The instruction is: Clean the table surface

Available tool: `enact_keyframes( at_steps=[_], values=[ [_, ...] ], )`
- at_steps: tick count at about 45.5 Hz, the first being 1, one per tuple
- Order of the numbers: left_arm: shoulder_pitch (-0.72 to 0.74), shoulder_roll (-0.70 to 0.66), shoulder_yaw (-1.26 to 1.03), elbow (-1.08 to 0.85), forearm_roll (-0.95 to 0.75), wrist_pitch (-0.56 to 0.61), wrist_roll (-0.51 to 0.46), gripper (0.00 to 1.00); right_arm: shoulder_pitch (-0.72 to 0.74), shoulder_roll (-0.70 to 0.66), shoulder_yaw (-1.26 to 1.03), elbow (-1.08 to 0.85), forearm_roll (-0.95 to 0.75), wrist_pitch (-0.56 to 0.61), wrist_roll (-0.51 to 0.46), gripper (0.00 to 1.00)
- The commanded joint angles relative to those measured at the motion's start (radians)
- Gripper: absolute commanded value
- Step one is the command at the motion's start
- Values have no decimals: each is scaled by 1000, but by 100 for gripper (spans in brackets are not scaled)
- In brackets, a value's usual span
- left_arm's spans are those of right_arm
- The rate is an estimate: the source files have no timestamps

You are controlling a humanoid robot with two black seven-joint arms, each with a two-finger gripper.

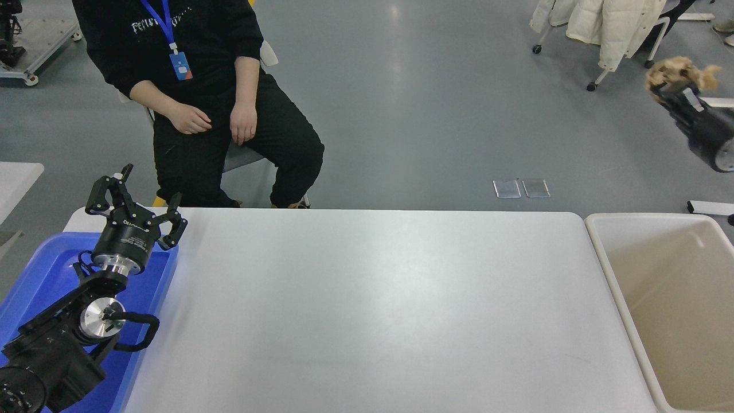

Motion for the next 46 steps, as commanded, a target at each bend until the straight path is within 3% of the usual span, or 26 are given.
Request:
enact_keyframes(
  at_steps=[1,14,32,46],
  values=[
    [0,0,0,0,1,0,0,100,-136,-35,6,-93,65,11,-130,0],
    [0,0,0,0,1,0,0,100,-286,-18,-9,-87,65,-27,-204,0],
    [0,0,0,0,1,0,0,100,-463,138,-50,-85,65,-34,-206,0],
    [0,0,0,0,1,0,0,100,-473,152,-49,-87,65,-35,-206,0]
  ],
)
